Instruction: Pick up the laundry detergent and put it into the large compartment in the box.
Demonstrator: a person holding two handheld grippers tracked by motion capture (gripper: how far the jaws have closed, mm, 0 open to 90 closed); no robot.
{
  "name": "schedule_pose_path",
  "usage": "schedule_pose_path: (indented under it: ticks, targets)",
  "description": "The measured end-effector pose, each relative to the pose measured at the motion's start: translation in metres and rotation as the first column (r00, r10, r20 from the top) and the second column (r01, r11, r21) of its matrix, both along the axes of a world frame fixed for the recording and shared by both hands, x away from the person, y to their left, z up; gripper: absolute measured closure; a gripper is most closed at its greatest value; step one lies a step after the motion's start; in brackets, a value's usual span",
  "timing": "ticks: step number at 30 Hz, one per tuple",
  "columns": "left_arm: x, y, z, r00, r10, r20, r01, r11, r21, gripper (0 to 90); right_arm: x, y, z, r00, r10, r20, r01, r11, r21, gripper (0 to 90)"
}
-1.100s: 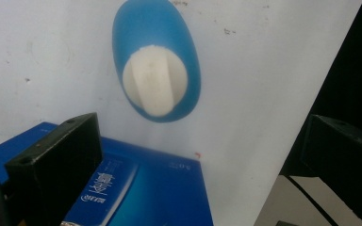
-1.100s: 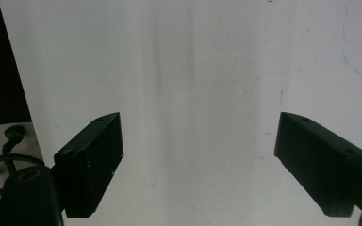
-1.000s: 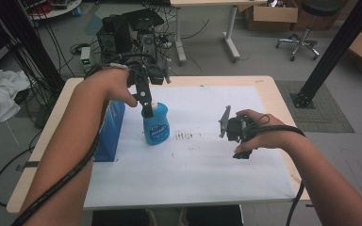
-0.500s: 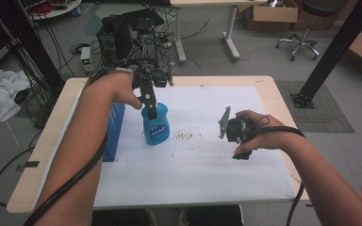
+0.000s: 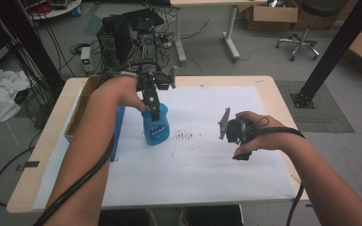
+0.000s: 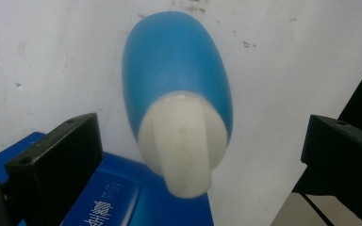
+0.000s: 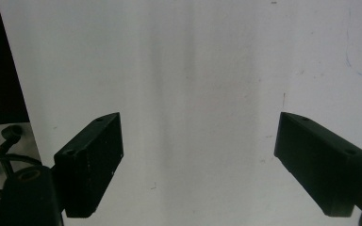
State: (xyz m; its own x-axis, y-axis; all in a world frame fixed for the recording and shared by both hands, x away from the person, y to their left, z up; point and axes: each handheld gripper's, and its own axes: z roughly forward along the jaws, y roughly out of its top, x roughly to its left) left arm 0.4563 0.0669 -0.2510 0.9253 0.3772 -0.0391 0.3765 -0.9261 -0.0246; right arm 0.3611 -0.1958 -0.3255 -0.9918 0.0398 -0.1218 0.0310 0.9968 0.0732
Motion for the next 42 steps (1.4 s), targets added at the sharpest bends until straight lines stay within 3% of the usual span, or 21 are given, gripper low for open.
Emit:
schedule_pose_path:
  ticks: [14,42]
  targets:
    - [0.001,-0.004,-0.011,1.0,0.002,-0.009,-0.003,1.0,-0.004,0.1,0.001,0.001,-0.002,1.0,0.003,0.0,-0.003,1.0,0.0,16.2]
    - [0.005,-0.008,-0.038,0.9986,0.04,0.035,-0.04,0.9991,0.012,0.1,0.002,0.002,-0.006,1.0,0.009,-0.001,-0.009,1.0,0.0,16.2]
